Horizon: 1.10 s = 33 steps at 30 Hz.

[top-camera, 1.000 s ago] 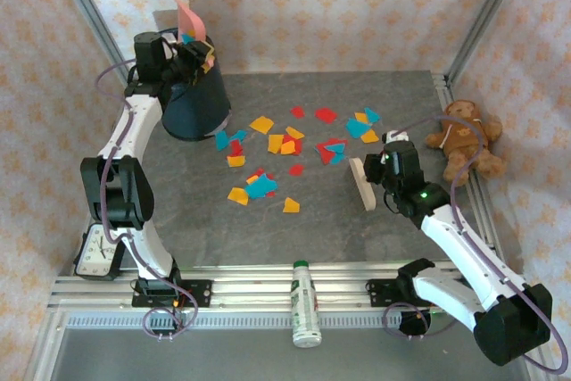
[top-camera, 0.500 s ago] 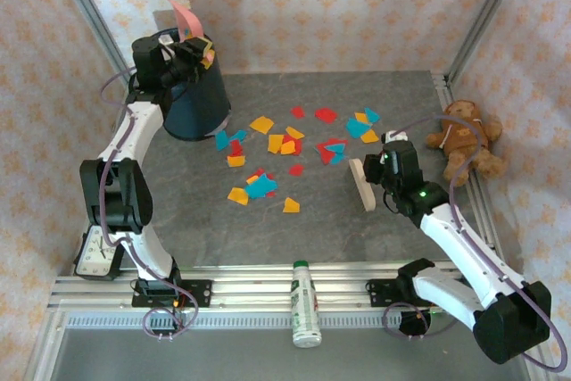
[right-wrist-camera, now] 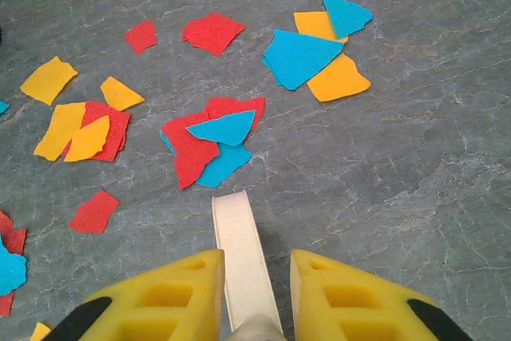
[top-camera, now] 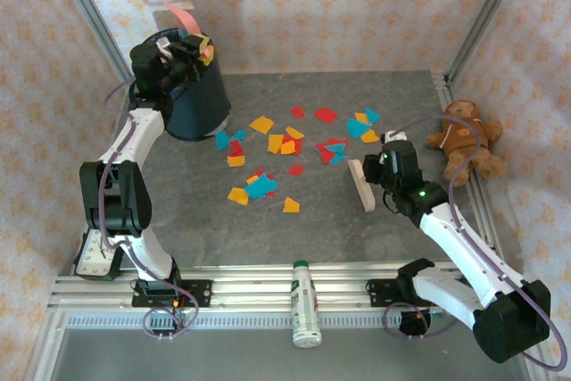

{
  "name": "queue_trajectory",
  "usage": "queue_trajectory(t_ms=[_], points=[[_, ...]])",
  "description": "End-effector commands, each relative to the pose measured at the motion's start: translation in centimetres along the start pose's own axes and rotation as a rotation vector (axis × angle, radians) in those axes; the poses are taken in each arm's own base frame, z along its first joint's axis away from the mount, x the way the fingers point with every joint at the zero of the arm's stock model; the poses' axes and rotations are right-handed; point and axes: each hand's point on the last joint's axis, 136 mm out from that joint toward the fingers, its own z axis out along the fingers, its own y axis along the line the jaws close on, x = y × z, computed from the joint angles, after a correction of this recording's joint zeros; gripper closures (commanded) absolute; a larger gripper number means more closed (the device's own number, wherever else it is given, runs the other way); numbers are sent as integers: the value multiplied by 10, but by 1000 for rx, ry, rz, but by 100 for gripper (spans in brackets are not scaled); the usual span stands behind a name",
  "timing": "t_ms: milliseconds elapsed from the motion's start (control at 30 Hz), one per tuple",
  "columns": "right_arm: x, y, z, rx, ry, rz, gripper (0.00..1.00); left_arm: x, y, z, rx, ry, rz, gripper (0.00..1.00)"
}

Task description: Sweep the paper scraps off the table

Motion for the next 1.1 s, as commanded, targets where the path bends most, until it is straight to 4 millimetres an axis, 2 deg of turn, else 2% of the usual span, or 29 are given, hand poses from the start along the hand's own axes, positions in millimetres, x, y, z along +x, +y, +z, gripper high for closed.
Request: queue_trajectory(t_ms=[0,267,500,767,1067], points=[[-12,7,-3,-25,-44,12,100,12,-48,-13,152,24,5,100],[-11,6,-3,-25,-43,20,100,18,-59,-18,232,50,-62,100],[-11,6,-4,-26,-47,24,100,20,-58,-18,237,64,-65,100],[-14,8,-7,-42,-73,52,100,34,-49,-28,75,50,162,100],[-24,17,-15,-102,-114,96,100,54,-13,-52,-157,80,413,100]])
